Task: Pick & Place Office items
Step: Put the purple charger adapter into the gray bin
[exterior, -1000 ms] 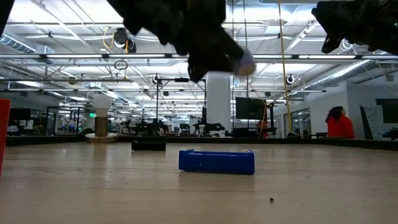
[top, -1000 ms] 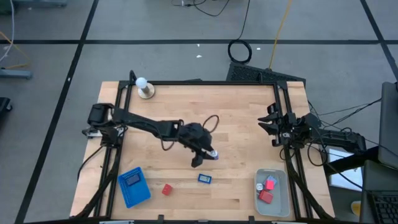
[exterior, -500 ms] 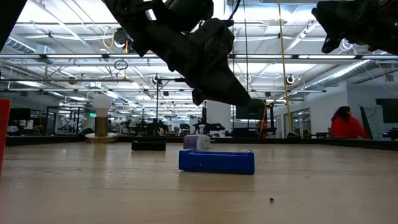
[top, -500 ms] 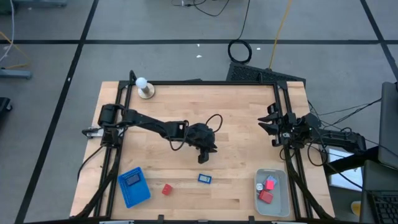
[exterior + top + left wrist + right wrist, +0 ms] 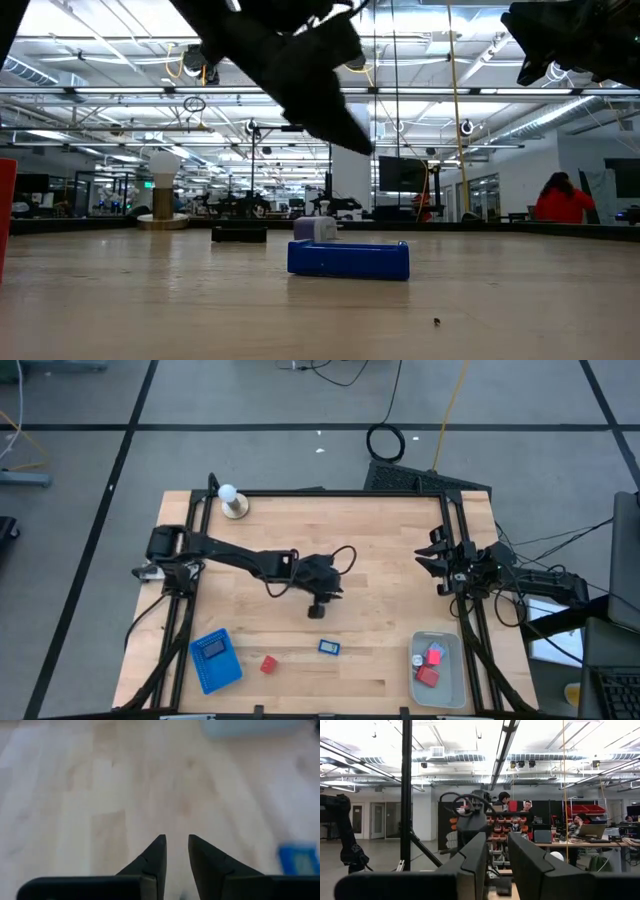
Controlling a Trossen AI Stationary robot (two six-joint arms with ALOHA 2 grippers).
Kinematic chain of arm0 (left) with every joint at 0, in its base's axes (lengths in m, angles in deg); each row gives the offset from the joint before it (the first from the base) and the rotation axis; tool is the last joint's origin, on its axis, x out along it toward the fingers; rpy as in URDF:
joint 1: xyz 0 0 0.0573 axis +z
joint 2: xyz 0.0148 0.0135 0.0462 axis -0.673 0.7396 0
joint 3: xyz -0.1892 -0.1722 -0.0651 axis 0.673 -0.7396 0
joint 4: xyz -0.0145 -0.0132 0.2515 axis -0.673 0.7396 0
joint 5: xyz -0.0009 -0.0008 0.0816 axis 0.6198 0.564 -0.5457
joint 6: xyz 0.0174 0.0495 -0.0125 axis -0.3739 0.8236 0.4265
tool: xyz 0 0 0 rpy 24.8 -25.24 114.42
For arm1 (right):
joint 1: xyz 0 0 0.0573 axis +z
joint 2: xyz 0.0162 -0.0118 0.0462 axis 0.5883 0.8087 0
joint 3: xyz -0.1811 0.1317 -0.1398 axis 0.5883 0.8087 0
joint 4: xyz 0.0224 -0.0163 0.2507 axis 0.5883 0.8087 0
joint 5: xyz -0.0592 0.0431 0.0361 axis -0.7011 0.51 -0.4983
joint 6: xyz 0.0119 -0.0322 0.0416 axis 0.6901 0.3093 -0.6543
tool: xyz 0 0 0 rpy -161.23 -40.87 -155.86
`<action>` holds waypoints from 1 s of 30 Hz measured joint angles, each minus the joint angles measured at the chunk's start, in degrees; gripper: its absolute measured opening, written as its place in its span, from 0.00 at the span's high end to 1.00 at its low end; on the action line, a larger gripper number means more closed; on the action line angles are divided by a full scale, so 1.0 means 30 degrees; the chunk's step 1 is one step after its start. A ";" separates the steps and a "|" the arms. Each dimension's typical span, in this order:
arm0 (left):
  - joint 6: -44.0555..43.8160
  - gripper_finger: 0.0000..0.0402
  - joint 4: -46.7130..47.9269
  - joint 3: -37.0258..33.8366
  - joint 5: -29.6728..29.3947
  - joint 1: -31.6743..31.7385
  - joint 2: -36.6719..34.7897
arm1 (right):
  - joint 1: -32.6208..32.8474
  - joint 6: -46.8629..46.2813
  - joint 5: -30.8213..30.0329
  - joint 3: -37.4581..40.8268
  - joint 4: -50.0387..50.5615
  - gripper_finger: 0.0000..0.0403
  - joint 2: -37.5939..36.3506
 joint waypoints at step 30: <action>0.5584 0.32 1.4783 0.5179 -0.0368 0.0575 0.1370 | 0.0007 0.0000 0.0007 0.0007 0.0140 0.82 0.0000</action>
